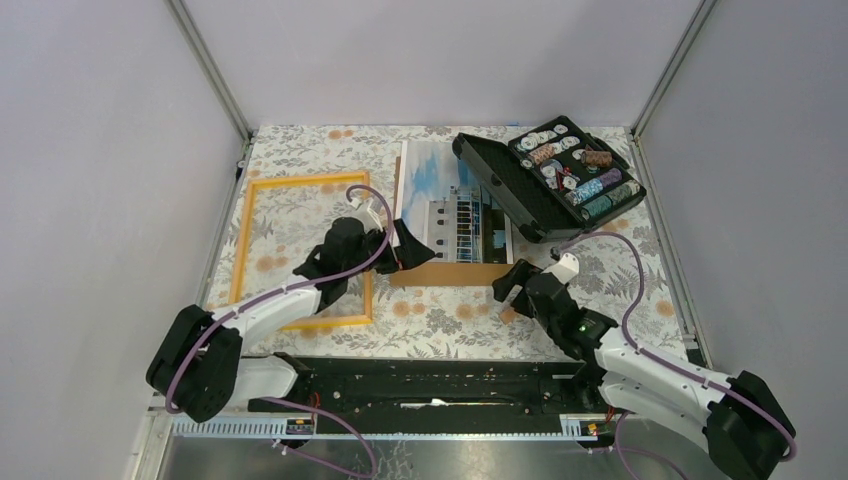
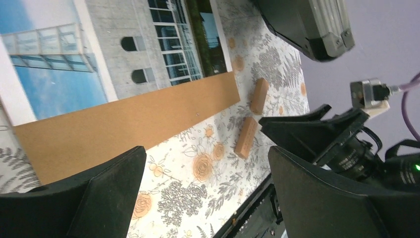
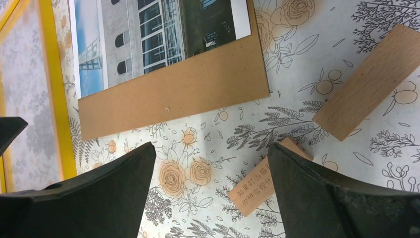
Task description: Put the photo into the frame
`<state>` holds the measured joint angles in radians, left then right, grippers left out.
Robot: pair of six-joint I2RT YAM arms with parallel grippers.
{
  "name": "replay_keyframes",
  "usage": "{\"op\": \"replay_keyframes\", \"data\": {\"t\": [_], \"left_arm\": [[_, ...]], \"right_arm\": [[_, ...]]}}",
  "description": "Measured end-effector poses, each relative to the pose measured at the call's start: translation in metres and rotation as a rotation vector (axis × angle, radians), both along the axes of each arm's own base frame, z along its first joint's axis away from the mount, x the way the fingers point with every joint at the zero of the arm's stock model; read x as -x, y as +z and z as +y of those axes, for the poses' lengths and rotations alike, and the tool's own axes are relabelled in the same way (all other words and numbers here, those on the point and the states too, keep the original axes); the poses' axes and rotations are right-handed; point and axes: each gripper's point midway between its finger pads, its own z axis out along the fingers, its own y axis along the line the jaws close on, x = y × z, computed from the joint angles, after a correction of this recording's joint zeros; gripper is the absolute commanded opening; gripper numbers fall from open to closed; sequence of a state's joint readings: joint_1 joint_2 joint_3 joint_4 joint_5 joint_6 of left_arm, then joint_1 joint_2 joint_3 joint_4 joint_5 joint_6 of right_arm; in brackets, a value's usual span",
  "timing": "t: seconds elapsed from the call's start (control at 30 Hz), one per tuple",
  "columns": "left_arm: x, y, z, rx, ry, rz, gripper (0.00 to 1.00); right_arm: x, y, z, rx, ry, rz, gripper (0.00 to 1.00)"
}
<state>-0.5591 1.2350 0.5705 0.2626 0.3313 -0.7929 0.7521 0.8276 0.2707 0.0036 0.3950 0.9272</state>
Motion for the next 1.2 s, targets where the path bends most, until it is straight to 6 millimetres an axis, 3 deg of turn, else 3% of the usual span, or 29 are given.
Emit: {"op": "replay_keyframes", "data": {"t": [0.07, 0.17, 0.37, 0.5, 0.63, 0.77, 0.83, 0.97, 1.07, 1.2], "left_arm": [[-0.006, -0.003, 0.004, -0.011, 0.02, 0.008, 0.99], [-0.031, 0.002, 0.016, -0.015, 0.096, -0.005, 0.99], [-0.115, 0.03, 0.044, -0.033, 0.297, -0.124, 0.99], [-0.18, 0.041, 0.05, -0.081, 0.406, -0.205, 0.99], [-0.242, 0.035, 0.044, -0.124, 0.482, -0.245, 0.99], [-0.288, 0.012, 0.039, -0.159, 0.539, -0.25, 0.97], [-0.297, -0.004, 0.036, -0.172, 0.539, -0.233, 0.97], [-0.289, -0.027, 0.03, -0.179, 0.511, -0.177, 0.97], [-0.269, -0.039, 0.023, -0.154, 0.475, -0.123, 0.98], [-0.229, -0.066, 0.022, -0.178, 0.427, -0.035, 0.98]], "right_arm": [[-0.003, 0.002, -0.002, -0.001, -0.013, -0.006, 0.75], [-0.003, -0.006, 0.002, 0.042, 0.018, 0.028, 0.72], [-0.01, -0.007, 0.021, 0.092, 0.118, 0.051, 0.75], [-0.01, 0.0, 0.026, 0.086, 0.16, 0.026, 0.76], [-0.008, 0.013, 0.031, 0.059, 0.197, -0.011, 0.78], [-0.007, 0.021, 0.032, 0.054, 0.218, -0.035, 0.8], [-0.007, 0.019, 0.029, 0.072, 0.211, -0.029, 0.82], [-0.014, 0.016, 0.012, 0.133, 0.114, -0.012, 0.89], [-0.023, 0.019, -0.002, 0.125, 0.016, -0.021, 0.91], [-0.031, 0.025, -0.012, 0.061, -0.061, -0.091, 0.89]]}}
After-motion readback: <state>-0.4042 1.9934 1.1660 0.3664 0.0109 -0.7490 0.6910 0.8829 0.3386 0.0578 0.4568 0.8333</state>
